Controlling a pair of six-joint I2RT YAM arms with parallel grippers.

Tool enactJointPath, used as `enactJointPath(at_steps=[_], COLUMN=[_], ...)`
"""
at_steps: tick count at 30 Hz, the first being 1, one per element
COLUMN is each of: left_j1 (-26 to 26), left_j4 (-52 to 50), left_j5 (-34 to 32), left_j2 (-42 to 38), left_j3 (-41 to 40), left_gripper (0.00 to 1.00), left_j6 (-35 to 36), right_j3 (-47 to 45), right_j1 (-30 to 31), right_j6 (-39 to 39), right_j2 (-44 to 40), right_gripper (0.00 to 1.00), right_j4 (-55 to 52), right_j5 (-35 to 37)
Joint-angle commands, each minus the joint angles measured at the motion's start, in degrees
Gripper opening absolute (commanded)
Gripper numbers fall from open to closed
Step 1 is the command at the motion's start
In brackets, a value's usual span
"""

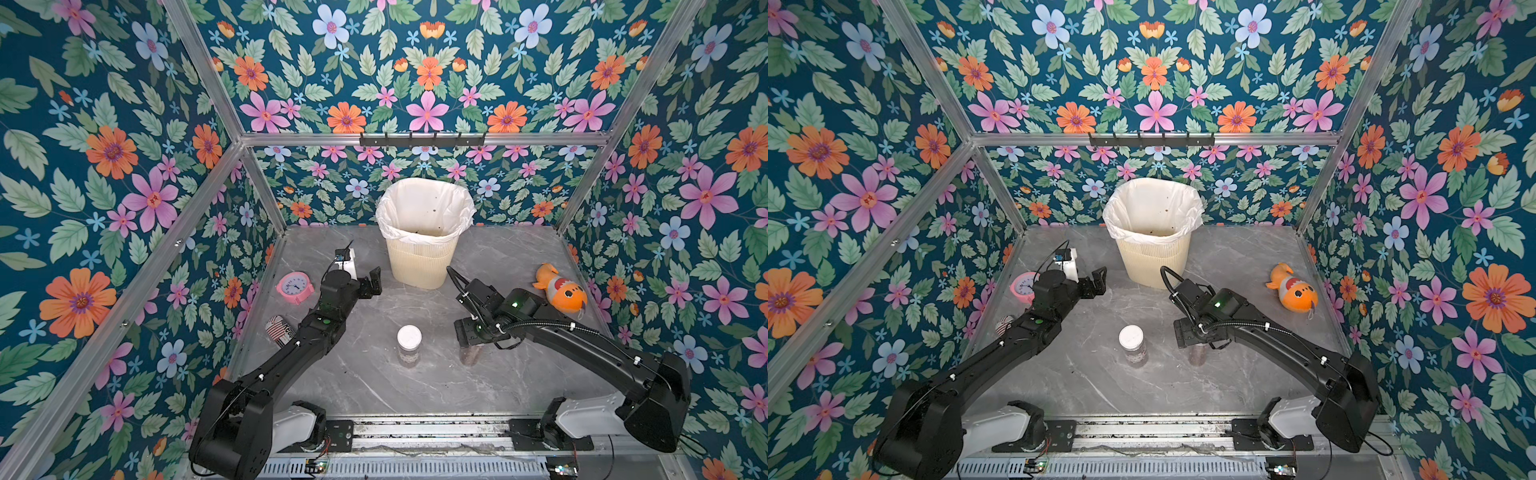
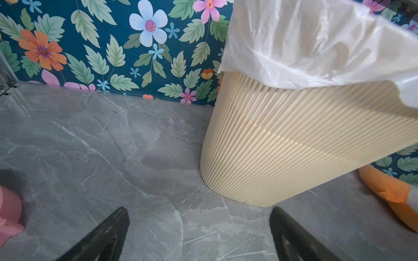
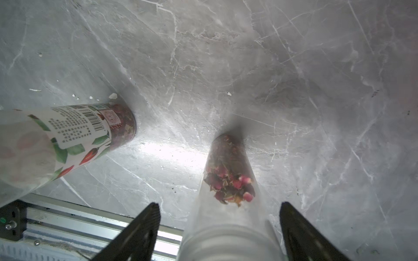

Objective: Empty the moldy dried flower tea in the jars
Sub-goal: Pick up the jar from the center of the board.

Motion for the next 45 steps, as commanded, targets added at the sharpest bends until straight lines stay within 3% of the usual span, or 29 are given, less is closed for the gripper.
enactJointPath(at_steps=[1,8,13,18,22,25,29,39,45], left_j1=[-0.09,-0.03,-0.11,-1.18,-3.10,-5.74,-10.83,-19.41,-21.33], left_j4=[1.10,0.93,0.92,1.51,4.15,4.40,2.00,1.87,2.91], left_j5=[-0.65,-0.26,2.78,10.88,21.37,28.83,33.77,46.80,49.83], left_j2=[-0.19,-0.04,-0.02,1.01,3.22,6.24,11.66,19.47,20.63], left_j3=[-0.07,-0.10,0.56,3.24,6.41,10.29,16.55,24.22,25.12], left_gripper=[0.99,0.99,0.99,0.99,0.99,0.99,0.99,0.99,0.99], left_j6=[-0.15,-0.02,1.13,4.30,7.48,10.39,15.83,23.23,21.34], right_j3=[0.08,0.26,1.46,3.82,6.92,10.18,13.92,19.83,20.58], right_j1=[0.10,0.05,-0.62,-5.95,-11.62,-15.07,-19.08,-21.08,-21.08], right_j6=[1.82,1.85,0.42,-3.92,-8.21,-10.99,-13.38,-15.84,-15.72], right_j2=[0.05,-0.50,-1.52,-4.53,-6.46,-7.13,-7.56,-5.46,-4.61], right_gripper=[0.64,0.57,0.47,0.46,0.45,0.46,0.46,0.46,0.46], right_j4=[-1.50,-1.50,-2.17,-2.48,-2.97,-3.69,-3.44,-2.50,-0.36], right_j5=[1.45,0.78,-0.20,-3.16,-6.41,-8.17,-12.04,-18.29,-22.32])
